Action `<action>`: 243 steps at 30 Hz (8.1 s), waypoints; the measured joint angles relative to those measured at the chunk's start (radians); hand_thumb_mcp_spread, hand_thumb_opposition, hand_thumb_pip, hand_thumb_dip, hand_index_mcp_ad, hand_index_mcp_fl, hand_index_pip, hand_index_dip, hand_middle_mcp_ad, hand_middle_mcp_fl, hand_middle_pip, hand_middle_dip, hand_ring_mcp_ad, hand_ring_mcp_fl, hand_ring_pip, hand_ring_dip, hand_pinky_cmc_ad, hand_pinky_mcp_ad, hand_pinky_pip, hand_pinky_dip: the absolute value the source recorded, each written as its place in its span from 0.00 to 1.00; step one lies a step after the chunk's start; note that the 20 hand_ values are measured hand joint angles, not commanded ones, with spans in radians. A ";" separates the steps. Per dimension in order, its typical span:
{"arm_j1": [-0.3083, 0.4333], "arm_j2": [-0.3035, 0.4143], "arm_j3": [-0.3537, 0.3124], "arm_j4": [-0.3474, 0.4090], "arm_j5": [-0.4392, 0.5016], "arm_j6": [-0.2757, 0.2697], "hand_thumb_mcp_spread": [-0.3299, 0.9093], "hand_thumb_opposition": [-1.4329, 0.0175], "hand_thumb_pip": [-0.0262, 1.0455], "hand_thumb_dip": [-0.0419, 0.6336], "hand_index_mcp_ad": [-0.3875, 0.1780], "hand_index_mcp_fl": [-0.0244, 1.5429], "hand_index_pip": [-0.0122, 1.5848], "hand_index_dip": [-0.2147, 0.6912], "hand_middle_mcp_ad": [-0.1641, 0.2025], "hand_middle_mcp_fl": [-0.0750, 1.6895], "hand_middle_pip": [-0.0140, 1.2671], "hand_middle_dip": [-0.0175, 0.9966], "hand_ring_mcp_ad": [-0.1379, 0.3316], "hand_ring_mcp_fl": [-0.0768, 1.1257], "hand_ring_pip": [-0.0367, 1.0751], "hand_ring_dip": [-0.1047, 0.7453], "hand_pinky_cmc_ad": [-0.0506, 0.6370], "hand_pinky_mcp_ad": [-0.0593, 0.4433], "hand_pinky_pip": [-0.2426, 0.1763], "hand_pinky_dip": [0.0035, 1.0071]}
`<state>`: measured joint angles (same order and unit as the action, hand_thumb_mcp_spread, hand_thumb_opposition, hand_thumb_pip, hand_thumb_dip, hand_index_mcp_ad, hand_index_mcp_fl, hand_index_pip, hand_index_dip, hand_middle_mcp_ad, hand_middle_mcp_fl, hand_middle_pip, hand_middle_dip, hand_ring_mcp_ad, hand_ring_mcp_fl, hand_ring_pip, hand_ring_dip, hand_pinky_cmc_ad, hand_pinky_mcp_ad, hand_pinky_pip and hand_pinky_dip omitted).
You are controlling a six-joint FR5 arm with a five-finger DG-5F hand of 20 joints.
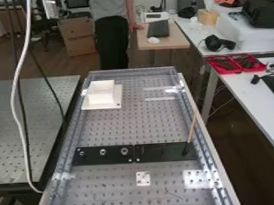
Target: Grab the pcb board and place it in the clear container
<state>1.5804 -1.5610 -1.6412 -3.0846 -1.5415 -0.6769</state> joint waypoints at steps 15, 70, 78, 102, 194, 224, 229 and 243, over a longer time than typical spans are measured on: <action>0.032 -0.002 -0.133 0.121 0.120 0.044 0.39 0.60 0.13 0.07 0.73 0.01 0.04 0.29 0.78 0.04 0.11 0.04 0.58 0.08 0.10 0.10 0.41 0.41 0.37 0.17; 0.185 -0.310 -0.447 0.844 0.860 0.232 0.63 0.50 0.32 0.26 0.62 0.10 0.40 0.65 0.84 0.04 0.11 0.09 0.67 0.08 0.10 0.10 0.46 0.44 0.28 0.20; 0.196 -0.372 -0.379 0.772 0.918 0.262 0.63 0.49 0.33 0.26 0.62 0.07 0.58 0.60 0.84 0.04 0.11 0.10 0.67 0.08 0.10 0.09 0.46 0.44 0.28 0.20; 0.219 -0.484 -0.276 0.694 1.043 0.331 0.63 0.49 0.31 0.26 0.62 0.04 0.79 0.58 0.84 0.04 0.11 0.11 0.67 0.08 0.10 0.11 0.46 0.42 0.29 0.25; 0.174 -0.656 -0.171 0.691 1.117 0.313 0.72 0.45 0.31 0.36 0.53 0.28 0.72 0.51 0.79 0.04 0.12 0.16 0.67 0.08 0.11 0.14 0.46 0.39 0.32 0.25; 0.169 -0.655 -0.171 0.723 1.116 0.272 0.72 0.45 0.31 0.36 0.53 0.29 0.73 0.51 0.79 0.04 0.12 0.17 0.67 0.08 0.10 0.15 0.46 0.39 0.33 0.22; 0.167 -0.654 -0.176 0.734 1.117 0.262 0.72 0.45 0.31 0.36 0.53 0.30 0.73 0.51 0.79 0.04 0.12 0.17 0.67 0.08 0.11 0.15 0.46 0.39 0.36 0.21; 0.165 -0.659 -0.173 0.741 1.113 0.252 0.77 0.42 0.35 0.39 0.47 0.35 0.76 0.52 0.75 0.04 0.13 0.17 0.66 0.08 0.11 0.15 0.46 0.38 0.37 0.19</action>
<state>1.7453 -2.2200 -1.8139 -2.3435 -0.4284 -0.4246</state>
